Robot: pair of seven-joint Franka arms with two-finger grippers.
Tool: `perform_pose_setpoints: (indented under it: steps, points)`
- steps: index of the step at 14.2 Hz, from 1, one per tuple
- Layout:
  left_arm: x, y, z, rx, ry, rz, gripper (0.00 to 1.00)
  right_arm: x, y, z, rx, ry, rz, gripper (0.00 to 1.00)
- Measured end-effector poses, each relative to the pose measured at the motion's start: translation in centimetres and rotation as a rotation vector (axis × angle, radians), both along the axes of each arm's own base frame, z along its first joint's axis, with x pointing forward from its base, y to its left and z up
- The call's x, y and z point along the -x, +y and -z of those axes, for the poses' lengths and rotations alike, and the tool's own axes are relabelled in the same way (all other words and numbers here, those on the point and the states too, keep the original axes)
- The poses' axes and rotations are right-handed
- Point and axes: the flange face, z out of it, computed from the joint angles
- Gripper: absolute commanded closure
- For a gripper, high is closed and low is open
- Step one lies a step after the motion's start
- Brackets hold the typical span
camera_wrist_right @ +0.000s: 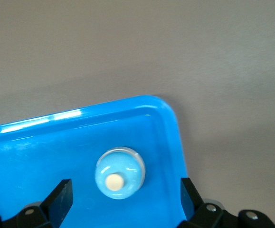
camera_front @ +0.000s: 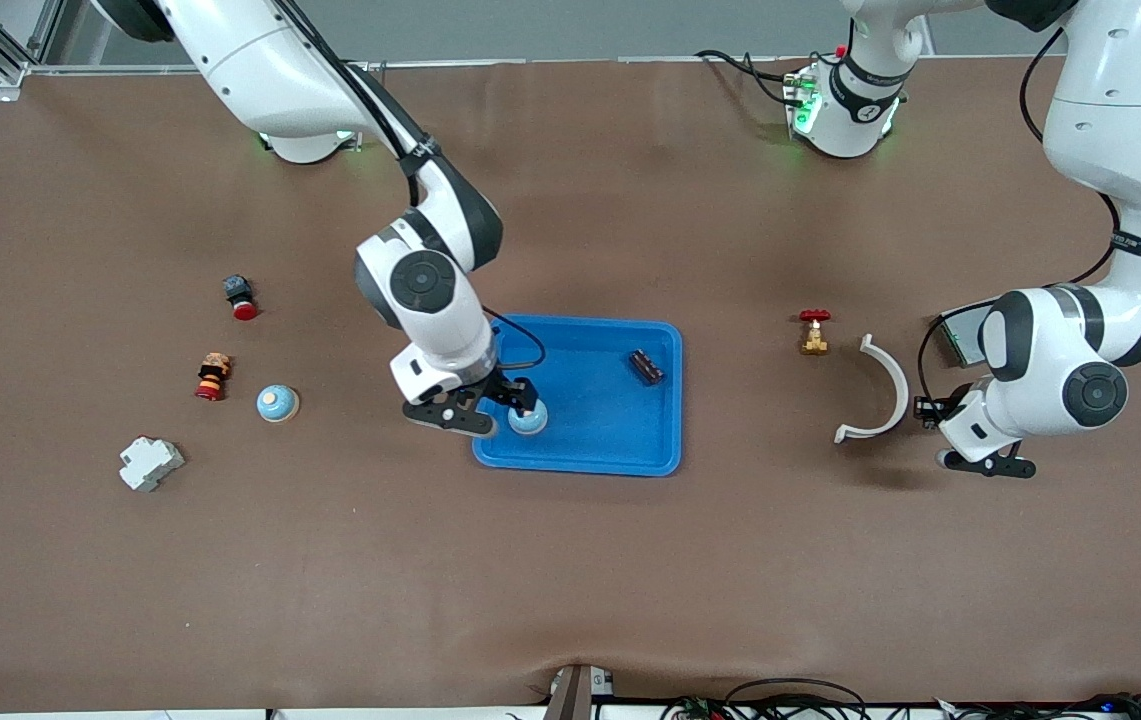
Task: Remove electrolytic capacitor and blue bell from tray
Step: 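Reach the second bell with the right gripper while the left gripper places the capacitor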
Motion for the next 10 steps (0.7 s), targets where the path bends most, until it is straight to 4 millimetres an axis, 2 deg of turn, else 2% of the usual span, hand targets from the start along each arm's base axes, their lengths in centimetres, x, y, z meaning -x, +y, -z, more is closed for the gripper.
perform_pose_setpoints:
  steps: [1, 3, 5, 7, 8, 9, 10]
  points:
    - [0.0, 0.0, 0.0, 0.000, 0.001, 0.000, 0.91, -0.2, 0.4, 0.5, -0.001, 0.001, 0.002, 0.00]
    - [0.1, 0.0, 0.3, 0.000, 0.004, 0.000, 0.80, -0.5, 0.8, 1.9, 0.009, 0.005, 0.013, 0.00]
    - [0.1, 0.0, 0.6, 0.001, 0.009, 0.000, 0.55, -0.4, 1.2, 3.6, 0.029, 0.010, 0.022, 0.00]
    - [0.2, 0.0, 0.7, 0.001, 0.011, -0.001, 0.40, 0.0, 2.0, 5.0, 0.044, 0.013, 0.026, 0.00]
    - [0.2, 0.0, 0.7, 0.001, 0.011, -0.001, 0.27, 0.2, 2.4, 5.4, 0.047, 0.014, 0.028, 0.00]
    - [0.1, 0.0, 0.7, 0.001, 0.010, -0.001, 0.04, 0.4, 2.8, 5.8, 0.049, 0.015, 0.031, 0.00]
    - [0.1, 0.0, 0.7, 0.001, 0.010, -0.001, 0.00, 0.5, 3.0, 6.1, 0.052, 0.014, 0.032, 0.00]
